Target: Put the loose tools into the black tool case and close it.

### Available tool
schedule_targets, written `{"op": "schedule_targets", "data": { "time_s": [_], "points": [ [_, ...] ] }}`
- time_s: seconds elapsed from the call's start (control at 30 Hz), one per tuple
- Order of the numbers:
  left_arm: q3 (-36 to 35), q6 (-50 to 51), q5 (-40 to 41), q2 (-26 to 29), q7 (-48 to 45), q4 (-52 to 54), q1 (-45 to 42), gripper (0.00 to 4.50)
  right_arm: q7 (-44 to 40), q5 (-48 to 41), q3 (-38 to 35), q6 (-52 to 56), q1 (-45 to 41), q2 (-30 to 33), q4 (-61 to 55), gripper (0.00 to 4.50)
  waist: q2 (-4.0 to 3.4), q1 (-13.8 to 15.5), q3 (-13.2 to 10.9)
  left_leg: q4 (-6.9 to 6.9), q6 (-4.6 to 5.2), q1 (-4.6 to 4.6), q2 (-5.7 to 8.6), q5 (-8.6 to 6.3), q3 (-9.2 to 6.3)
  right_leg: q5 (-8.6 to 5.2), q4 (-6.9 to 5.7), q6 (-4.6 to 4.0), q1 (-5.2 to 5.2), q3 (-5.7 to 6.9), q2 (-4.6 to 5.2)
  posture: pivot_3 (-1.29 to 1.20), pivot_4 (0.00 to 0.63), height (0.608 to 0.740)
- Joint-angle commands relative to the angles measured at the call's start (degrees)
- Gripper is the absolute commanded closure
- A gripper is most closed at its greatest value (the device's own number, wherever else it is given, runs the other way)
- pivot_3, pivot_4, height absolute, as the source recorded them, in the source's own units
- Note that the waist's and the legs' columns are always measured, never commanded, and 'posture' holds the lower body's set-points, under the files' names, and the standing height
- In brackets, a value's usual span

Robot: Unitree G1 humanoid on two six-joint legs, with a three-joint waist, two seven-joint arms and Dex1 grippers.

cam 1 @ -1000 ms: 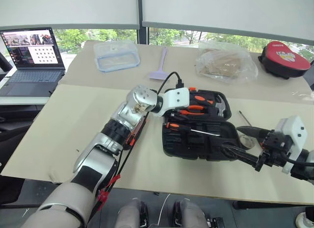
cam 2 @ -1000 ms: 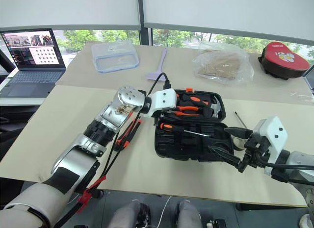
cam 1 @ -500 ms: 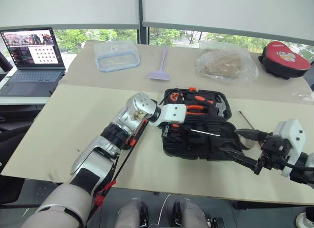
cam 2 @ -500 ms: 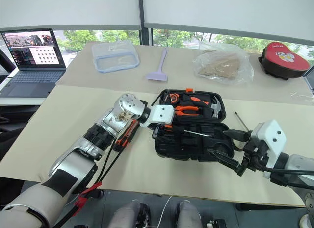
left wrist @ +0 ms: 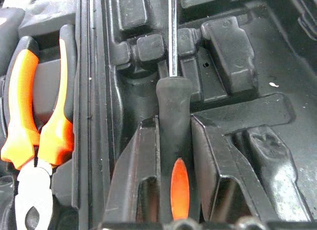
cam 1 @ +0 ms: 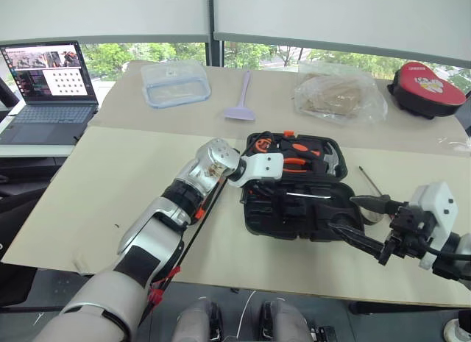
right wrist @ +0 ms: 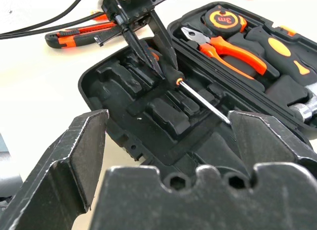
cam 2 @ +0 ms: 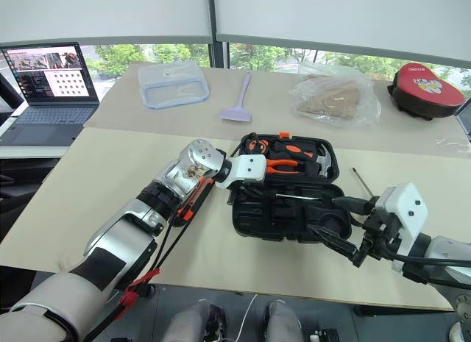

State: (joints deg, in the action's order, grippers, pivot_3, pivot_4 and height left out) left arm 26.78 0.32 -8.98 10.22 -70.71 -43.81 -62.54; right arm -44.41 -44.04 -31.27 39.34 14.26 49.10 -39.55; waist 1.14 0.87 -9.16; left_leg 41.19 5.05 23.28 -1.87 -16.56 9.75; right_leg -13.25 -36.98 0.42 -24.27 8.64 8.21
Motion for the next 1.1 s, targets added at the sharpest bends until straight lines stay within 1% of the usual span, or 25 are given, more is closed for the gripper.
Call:
{"op": "schedule_targets", "data": {
  "time_s": [0.03, 0.13, 0.23, 0.4, 0.6, 0.63, 0.67, 0.8, 0.87, 0.9, 0.97, 1.0, 1.07, 1.1],
  "points": [
    [-2.1, 4.3, 1.8, -1.0, -0.9, 1.5, -1.7, 4.02, 0.8, -0.8, -2.4, -0.2, -0.3, 0.1, -1.2, 0.00, 0.00, 0.0, 0.0, 0.00, 0.00, 0.00, 0.00, 0.00, 0.00, 0.00, 0.00, 0.00, 0.00, 0.00, 0.00, 0.00, 0.150, 0.731],
    [-3.8, 9.3, 2.9, -1.9, -1.0, 1.7, -3.5, 4.03, 0.8, -0.8, -2.4, -0.2, -0.3, 0.2, -1.1, 0.00, 0.00, 0.0, 0.0, 0.02, 0.00, 0.02, 0.00, 0.00, -0.01, 0.00, 0.00, 0.00, 0.00, 0.01, 0.00, 0.00, 0.150, 0.731],
    [-3.5, 12.6, 2.0, -2.7, 0.1, 1.4, -4.4, 4.03, 0.9, -0.6, -2.1, -0.4, -0.5, 0.3, -1.0, 0.00, 0.00, 0.1, 0.0, 0.07, 0.01, 0.08, 0.00, -0.01, -0.02, 0.00, -0.01, 0.01, -0.01, 0.02, 0.00, 0.00, 0.150, 0.731],
    [-0.9, 10.9, -1.1, -3.3, 2.2, 0.0, -4.2, 4.03, 1.1, -0.7, -1.7, -0.3, -0.9, 0.3, -1.0, 0.00, 0.00, 0.0, 0.0, 0.07, 0.02, 0.07, 0.00, -0.01, -0.02, 0.00, -0.01, 0.02, -0.01, 0.02, -0.01, 0.00, 0.150, 0.731],
    [-1.3, 10.8, -2.1, -4.2, 4.5, -1.4, -4.8, 4.03, 1.3, -0.5, -1.6, -0.5, -0.6, -0.1, -1.3, 0.00, 0.00, 0.0, 0.0, 0.08, 0.02, 0.06, 0.00, -0.01, -0.03, 0.01, -0.02, 0.02, 0.00, 0.01, 0.00, 0.00, 0.150, 0.731],
    [-1.5, 11.0, -1.9, -4.2, 4.4, -1.3, -4.9, 3.07, 1.3, -0.5, -1.6, -0.5, -0.5, -0.2, -1.3, 0.00, 0.00, 0.0, 0.0, 0.08, 0.03, 0.06, 0.00, -0.01, -0.03, 0.01, -0.02, 0.02, 0.00, 0.01, 0.00, 0.00, 0.150, 0.731],
    [-1.7, 11.1, -1.8, -4.2, 4.2, -1.1, -5.0, 2.99, 1.4, -0.5, -1.5, -0.5, -0.5, -0.2, -1.4, 0.00, 0.01, 0.0, 0.0, 0.08, 0.03, 0.06, 0.00, -0.02, -0.03, 0.01, -0.02, 0.02, 0.00, 0.01, 0.01, 0.00, 0.150, 0.731],
    [-3.1, 12.7, -0.1, -3.8, 2.8, 1.7, -5.6, 1.51, 1.6, -0.7, -1.4, -0.5, -0.2, -0.6, -1.7, 0.00, 0.01, 0.0, 0.0, 0.10, 0.03, 0.07, 0.00, -0.02, -0.03, 0.01, -0.02, 0.02, -0.01, 0.01, 0.01, 0.00, 0.150, 0.731],
    [-3.5, 13.0, 0.4, -3.6, 2.3, 3.4, -5.5, 0.85, 1.6, -0.6, -1.4, -0.6, 0.1, -0.7, -1.8, 0.00, 0.01, 0.0, 0.0, 0.13, 0.03, 0.08, 0.00, -0.02, -0.04, 0.01, -0.03, 0.02, -0.01, 0.01, 0.01, 0.00, 0.150, 0.731],
    [-3.5, 12.9, 0.5, -3.5, 2.1, 4.0, -5.3, 0.85, 1.6, -0.6, -1.3, -0.6, 0.1, -0.8, -1.8, 0.00, 0.01, 0.0, 0.0, 0.13, 0.03, 0.08, 0.00, -0.02, -0.04, 0.01, -0.04, 0.03, -0.01, 0.00, 0.01, 0.00, 0.150, 0.731],
    [-3.4, 12.4, 0.6, -3.6, 2.3, 4.7, -4.8, 1.17, 1.6, -0.5, -1.3, -0.5, 0.2, -0.9, -1.9, 0.00, 0.01, 0.0, 0.0, 0.12, 0.04, 0.07, 0.00, -0.02, -0.04, 0.01, -0.04, 0.03, -0.01, -0.01, 0.02, 0.00, 0.150, 0.731],
    [-3.0, 11.7, 0.4, -3.7, 2.5, 4.5, -4.5, 1.49, 1.6, -0.5, -1.2, -0.6, 0.2, -0.9, -1.9, 0.00, 0.01, 0.0, 0.0, 0.12, 0.04, 0.07, 0.00, -0.02, -0.04, 0.01, -0.04, 0.03, -0.01, -0.01, 0.02, 0.00, 0.150, 0.731],
    [-2.4, 10.3, -0.3, -4.1, 3.3, 3.6, -4.2, 2.31, 1.7, -0.5, -1.1, -0.5, 0.1, -0.9, -1.9, 0.00, 0.01, 0.1, 0.0, 0.13, 0.04, 0.08, 0.00, -0.02, -0.05, 0.02, -0.04, 0.03, 0.00, 0.00, 0.02, 0.00, 0.150, 0.731],
    [-2.2, 9.6, -0.6, -4.4, 3.9, 2.8, -4.2, 2.63, 1.7, -0.5, -1.1, -0.5, 0.1, -0.9, -1.9, 0.00, 0.01, 0.1, 0.0, 0.13, 0.04, 0.09, 0.00, -0.02, -0.04, 0.02, -0.04, 0.03, 0.00, 0.00, 0.02, 0.00, 0.150, 0.731]
  ]
}}
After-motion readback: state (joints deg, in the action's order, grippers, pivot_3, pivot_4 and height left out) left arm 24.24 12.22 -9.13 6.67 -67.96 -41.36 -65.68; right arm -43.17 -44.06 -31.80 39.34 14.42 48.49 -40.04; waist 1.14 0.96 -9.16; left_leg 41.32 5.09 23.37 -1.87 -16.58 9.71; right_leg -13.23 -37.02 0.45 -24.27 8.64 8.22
